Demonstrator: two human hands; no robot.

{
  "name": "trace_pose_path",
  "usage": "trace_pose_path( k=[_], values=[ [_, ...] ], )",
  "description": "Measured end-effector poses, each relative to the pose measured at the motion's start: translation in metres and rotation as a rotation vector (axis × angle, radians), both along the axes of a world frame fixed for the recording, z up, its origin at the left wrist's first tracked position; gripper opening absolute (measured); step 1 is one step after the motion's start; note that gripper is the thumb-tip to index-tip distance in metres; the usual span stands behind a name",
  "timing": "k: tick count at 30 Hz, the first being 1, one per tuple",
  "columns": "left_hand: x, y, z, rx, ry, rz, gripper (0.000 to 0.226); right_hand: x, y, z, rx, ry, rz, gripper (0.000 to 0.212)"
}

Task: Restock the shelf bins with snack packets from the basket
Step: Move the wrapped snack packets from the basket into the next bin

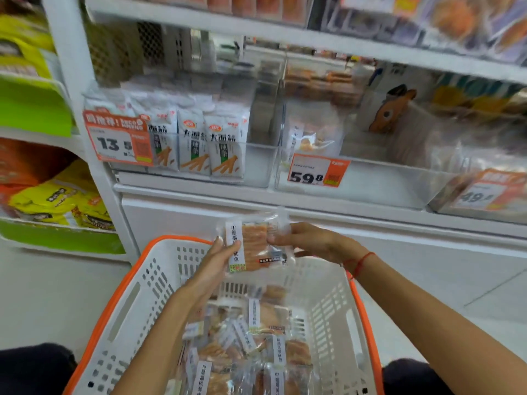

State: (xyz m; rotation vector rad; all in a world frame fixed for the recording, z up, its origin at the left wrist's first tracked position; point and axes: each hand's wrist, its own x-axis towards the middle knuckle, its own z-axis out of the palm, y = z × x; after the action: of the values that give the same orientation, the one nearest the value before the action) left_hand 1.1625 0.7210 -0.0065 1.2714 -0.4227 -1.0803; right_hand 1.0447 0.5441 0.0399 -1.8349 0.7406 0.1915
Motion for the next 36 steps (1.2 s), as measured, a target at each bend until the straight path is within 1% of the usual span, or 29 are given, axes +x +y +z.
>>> trace_pose_path(
  k=[2,3,5,6,8,9,11,14,15,16,18,20,22,26,29,31,32,34,36],
  values=[
    [0.000,-0.003,0.025,-0.073,-0.053,-0.006,0.067,-0.002,0.000,0.033,-0.092,-0.053,0.038,0.035],
    [0.000,-0.005,0.037,-0.109,-0.102,-0.024,0.060,-0.004,0.000,0.050,-0.143,-0.074,0.049,0.034],
    [-0.002,-0.010,0.059,-0.159,-0.225,-0.064,0.060,-0.008,-0.002,0.082,-0.236,-0.137,0.038,0.031],
    [-0.004,-0.012,0.071,-0.179,-0.277,-0.069,0.055,-0.011,-0.005,0.097,-0.277,-0.183,0.035,0.028],
    [-0.004,-0.018,0.095,-0.209,-0.371,-0.047,0.035,-0.018,-0.009,0.122,-0.350,-0.277,0.051,0.020],
    [-0.004,-0.022,0.109,-0.224,-0.441,-0.042,0.031,-0.022,-0.010,0.133,-0.374,-0.333,0.061,0.015],
    [0.000,-0.033,0.134,-0.265,-0.597,-0.057,0.028,-0.028,-0.015,0.151,-0.422,-0.478,0.046,0.014],
    [0.011,-0.058,0.168,-0.288,-0.818,0.036,0.022,-0.033,-0.033,0.171,-0.573,-0.664,-0.030,0.021],
    [0.014,-0.067,0.178,-0.313,-0.873,0.068,0.022,-0.033,-0.042,0.174,-0.630,-0.706,-0.052,0.025],
    [0.017,-0.075,0.186,-0.337,-0.927,0.083,0.029,-0.033,-0.049,0.176,-0.676,-0.738,-0.079,0.027],
    [0.021,-0.091,0.196,-0.303,-1.047,0.101,0.045,-0.032,-0.064,0.172,-0.742,-0.775,-0.139,0.027],
    [0.026,-0.105,0.202,-0.184,-1.171,0.118,0.043,-0.031,-0.075,0.164,-0.748,-0.787,-0.182,0.025],
    [0.030,-0.120,0.206,-0.073,-1.311,0.126,0.040,-0.028,-0.085,0.157,-0.722,-0.760,-0.227,0.024],
    [0.036,-0.147,0.214,0.094,-1.671,0.121,0.049,-0.022,-0.109,0.151,-0.691,-0.592,-0.301,0.025],
    [0.042,-0.166,0.218,0.244,-1.882,0.026,0.059,-0.017,-0.125,0.148,-0.638,-0.405,-0.275,0.022],
    [0.043,-0.177,0.216,0.359,-2.023,-0.057,0.059,-0.010,-0.134,0.144,-0.609,-0.278,-0.266,0.019],
    [0.043,-0.181,0.214,0.419,-2.096,-0.101,0.056,-0.006,-0.137,0.142,-0.618,-0.203,-0.257,0.023],
    [0.040,-0.190,0.210,0.522,-2.230,-0.180,0.052,0.004,-0.143,0.137,-0.658,-0.033,-0.246,0.037],
    [0.037,-0.197,0.208,0.607,-2.310,-0.244,0.051,0.013,-0.146,0.130,-0.704,0.106,-0.261,0.042]
  ],
)
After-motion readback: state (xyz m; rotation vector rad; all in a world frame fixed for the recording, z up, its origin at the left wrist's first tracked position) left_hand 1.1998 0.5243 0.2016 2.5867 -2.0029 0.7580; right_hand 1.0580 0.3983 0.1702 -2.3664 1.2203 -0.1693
